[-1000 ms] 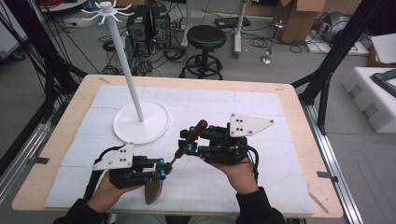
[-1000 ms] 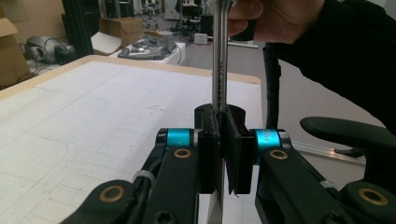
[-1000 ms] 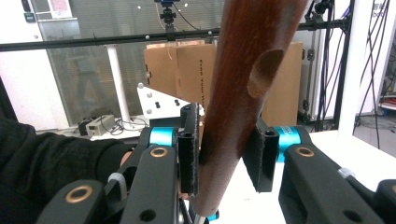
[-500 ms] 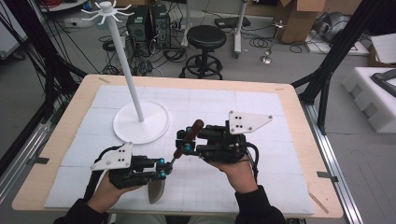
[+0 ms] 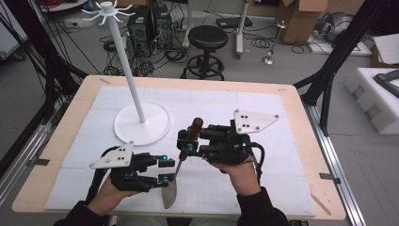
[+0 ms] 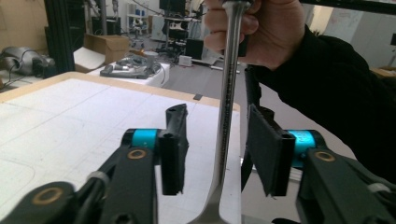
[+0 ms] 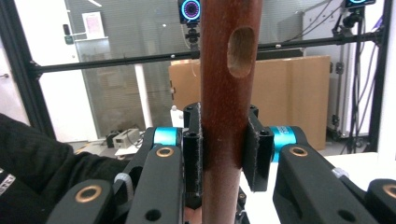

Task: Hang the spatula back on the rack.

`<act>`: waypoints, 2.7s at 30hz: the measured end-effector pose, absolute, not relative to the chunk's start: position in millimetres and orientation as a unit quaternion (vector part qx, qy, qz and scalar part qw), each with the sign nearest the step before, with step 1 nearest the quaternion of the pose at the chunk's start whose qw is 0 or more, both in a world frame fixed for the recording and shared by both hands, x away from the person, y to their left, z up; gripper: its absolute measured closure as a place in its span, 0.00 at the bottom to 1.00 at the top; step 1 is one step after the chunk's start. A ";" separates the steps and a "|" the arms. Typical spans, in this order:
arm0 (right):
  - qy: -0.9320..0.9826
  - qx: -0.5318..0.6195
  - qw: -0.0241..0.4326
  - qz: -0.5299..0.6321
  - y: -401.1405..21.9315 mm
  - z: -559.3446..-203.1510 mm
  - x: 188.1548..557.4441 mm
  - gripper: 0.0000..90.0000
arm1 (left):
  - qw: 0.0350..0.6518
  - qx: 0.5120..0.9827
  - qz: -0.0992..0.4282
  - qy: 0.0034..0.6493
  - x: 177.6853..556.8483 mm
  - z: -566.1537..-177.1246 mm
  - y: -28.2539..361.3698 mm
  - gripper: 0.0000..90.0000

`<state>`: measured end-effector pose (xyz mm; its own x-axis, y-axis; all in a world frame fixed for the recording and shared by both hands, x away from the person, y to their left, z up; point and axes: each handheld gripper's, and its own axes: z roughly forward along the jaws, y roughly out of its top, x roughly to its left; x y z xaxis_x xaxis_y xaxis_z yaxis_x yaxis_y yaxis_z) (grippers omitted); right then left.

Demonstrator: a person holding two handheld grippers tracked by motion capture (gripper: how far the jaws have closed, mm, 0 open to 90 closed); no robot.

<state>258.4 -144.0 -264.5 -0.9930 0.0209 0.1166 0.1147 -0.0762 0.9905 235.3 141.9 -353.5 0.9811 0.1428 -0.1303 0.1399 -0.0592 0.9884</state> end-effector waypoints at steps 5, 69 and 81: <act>-0.680 -0.038 0.050 -0.730 -144.7 -262.1 260.1 0.81 | 0.690 0.719 -0.018 0.080 235.7 -344.4 138.6 0.60; -0.678 -0.109 -0.005 -0.727 -130.6 -244.0 250.1 0.81 | 0.678 0.729 0.007 0.099 237.4 -343.2 131.2 0.69; -0.682 -0.015 0.091 -0.726 -118.9 -249.1 257.9 0.80 | 0.706 0.705 -0.044 0.058 235.2 -336.5 141.1 0.63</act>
